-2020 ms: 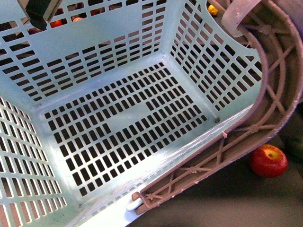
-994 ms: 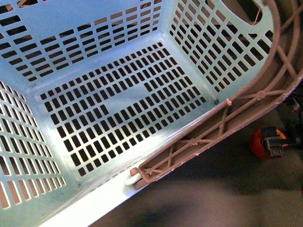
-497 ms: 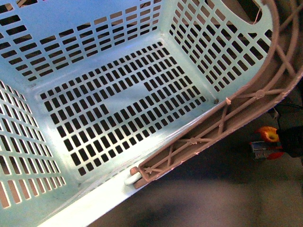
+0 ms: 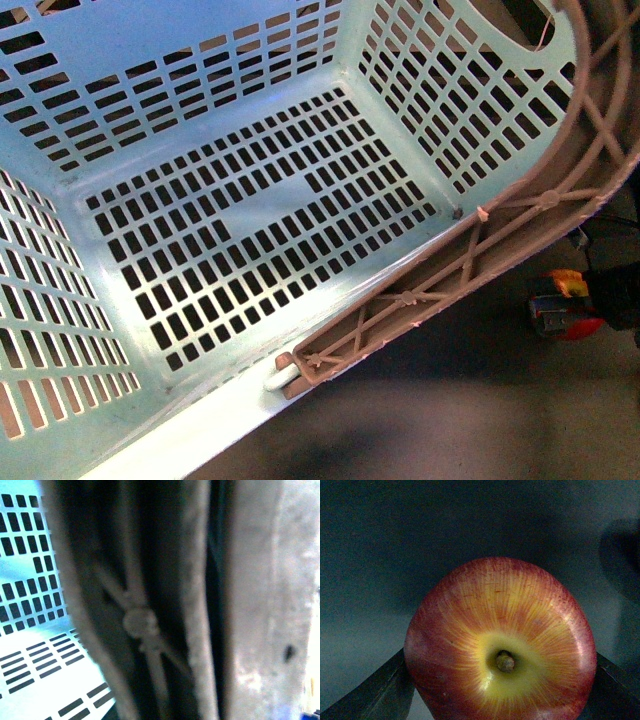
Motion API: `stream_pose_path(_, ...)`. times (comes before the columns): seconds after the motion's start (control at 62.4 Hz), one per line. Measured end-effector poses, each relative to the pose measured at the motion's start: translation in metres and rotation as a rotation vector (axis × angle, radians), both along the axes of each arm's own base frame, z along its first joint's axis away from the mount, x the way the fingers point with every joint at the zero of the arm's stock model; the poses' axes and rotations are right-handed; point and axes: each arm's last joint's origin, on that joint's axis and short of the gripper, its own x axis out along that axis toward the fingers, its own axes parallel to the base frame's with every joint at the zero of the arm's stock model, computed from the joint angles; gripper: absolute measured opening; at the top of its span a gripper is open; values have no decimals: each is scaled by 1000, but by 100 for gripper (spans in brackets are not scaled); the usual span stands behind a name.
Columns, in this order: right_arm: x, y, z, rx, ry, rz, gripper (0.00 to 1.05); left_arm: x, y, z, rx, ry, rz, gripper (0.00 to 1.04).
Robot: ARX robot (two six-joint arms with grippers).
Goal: Pick apple with right arm and hold basket with left
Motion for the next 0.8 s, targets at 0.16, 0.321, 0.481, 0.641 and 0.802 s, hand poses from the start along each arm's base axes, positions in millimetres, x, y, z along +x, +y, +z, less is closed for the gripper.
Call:
stream_pose_path(0.16, -7, -6, 36, 17, -51, 27, 80, 0, 0, 0, 0, 0, -1, 14)
stream_pose_path(0.321, -14, -13, 94, 33, -179, 62, 80, 0, 0, 0, 0, 0, -2, 14)
stream_pose_path(0.481, -28, -17, 158, 56, -329, 91, 80, 0, 0, 0, 0, 0, -1, 14)
stream_pose_path(0.641, -49, -12, 226, 52, -512, 119, 80, 0, 0, 0, 0, 0, -1, 14)
stream_pose_path(0.802, -69, 8, 296, 84, -726, 134, 80, 0, 0, 0, 0, 0, -1, 14)
